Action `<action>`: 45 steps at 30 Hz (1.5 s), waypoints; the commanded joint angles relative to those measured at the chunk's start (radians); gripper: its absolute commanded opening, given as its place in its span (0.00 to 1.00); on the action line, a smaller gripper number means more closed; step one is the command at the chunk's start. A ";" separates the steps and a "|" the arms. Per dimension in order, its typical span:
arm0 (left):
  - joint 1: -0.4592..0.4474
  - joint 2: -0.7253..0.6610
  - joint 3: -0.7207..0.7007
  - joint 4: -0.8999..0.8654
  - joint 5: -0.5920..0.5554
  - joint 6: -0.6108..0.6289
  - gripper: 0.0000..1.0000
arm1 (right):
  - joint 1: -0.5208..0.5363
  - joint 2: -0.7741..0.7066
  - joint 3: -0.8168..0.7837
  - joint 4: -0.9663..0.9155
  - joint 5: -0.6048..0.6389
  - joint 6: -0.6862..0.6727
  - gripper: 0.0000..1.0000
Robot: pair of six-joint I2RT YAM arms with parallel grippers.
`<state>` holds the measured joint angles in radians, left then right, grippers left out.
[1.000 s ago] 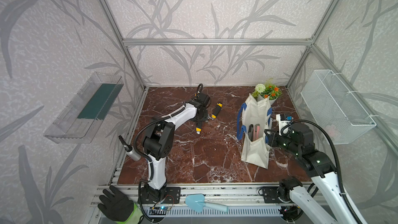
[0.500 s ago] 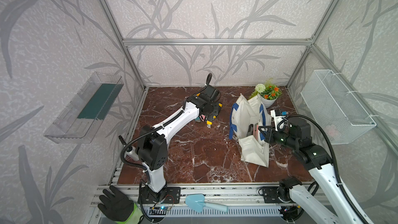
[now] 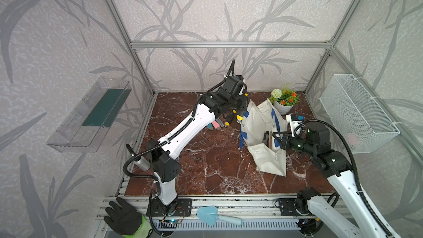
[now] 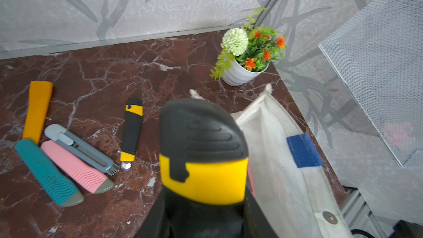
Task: Place the art knife into the pouch
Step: Place the utility knife in the pouch.
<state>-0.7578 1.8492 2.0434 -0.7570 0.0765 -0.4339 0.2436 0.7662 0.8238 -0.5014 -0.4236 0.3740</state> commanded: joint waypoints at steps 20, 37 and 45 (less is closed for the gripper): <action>-0.144 0.249 0.162 -0.062 0.084 -0.023 0.25 | 0.000 -0.112 -0.053 0.080 0.000 0.024 0.00; -0.146 0.217 0.204 -0.185 -0.095 0.067 0.88 | 0.000 -0.141 -0.058 0.048 0.044 -0.001 0.00; -0.117 0.064 0.053 -0.191 -0.330 0.081 0.92 | 0.000 -0.146 -0.058 0.016 0.085 -0.037 0.00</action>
<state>-0.8913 1.9976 2.1448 -0.9272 -0.1265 -0.3721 0.2440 0.6399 0.7612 -0.5034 -0.3561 0.3695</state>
